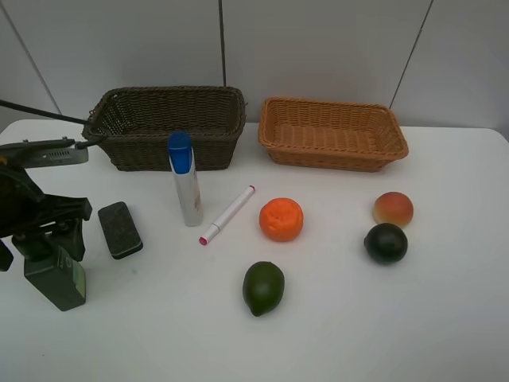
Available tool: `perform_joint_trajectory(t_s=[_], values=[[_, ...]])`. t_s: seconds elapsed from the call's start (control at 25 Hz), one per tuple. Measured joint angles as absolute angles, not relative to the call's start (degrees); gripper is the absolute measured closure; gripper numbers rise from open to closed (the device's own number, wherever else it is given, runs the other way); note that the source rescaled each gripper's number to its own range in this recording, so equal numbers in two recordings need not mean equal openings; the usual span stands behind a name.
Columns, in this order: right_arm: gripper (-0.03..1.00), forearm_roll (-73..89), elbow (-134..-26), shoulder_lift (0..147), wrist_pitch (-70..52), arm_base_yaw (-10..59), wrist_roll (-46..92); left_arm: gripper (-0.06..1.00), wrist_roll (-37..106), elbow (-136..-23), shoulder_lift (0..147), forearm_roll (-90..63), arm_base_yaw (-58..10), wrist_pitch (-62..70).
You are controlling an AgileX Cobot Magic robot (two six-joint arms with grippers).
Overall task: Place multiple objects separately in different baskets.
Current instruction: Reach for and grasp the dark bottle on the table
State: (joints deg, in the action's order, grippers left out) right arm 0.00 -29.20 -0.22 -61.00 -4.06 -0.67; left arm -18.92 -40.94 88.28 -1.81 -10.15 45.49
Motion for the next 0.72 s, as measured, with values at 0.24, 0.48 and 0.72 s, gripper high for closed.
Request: perform_joint_trajectory(t_s=[0.24,0.48,0.72], values=[[-0.03,0.00,-29.20,-0.22,-61.00,-4.06,-0.67,-0.06,-18.92,-40.94,91.78,-1.81,-10.15,44.16],[-0.03,0.00,-29.20,-0.22,-61.00,-4.06,-0.67,0.21,-19.14,-41.01,92.09,-1.81,-10.15,44.06],[-0.03,0.00,-29.20,-0.22,-61.00,-4.06,-0.67,0.59,-18.46,-41.08,92.14,-1.82,-10.15,44.63]])
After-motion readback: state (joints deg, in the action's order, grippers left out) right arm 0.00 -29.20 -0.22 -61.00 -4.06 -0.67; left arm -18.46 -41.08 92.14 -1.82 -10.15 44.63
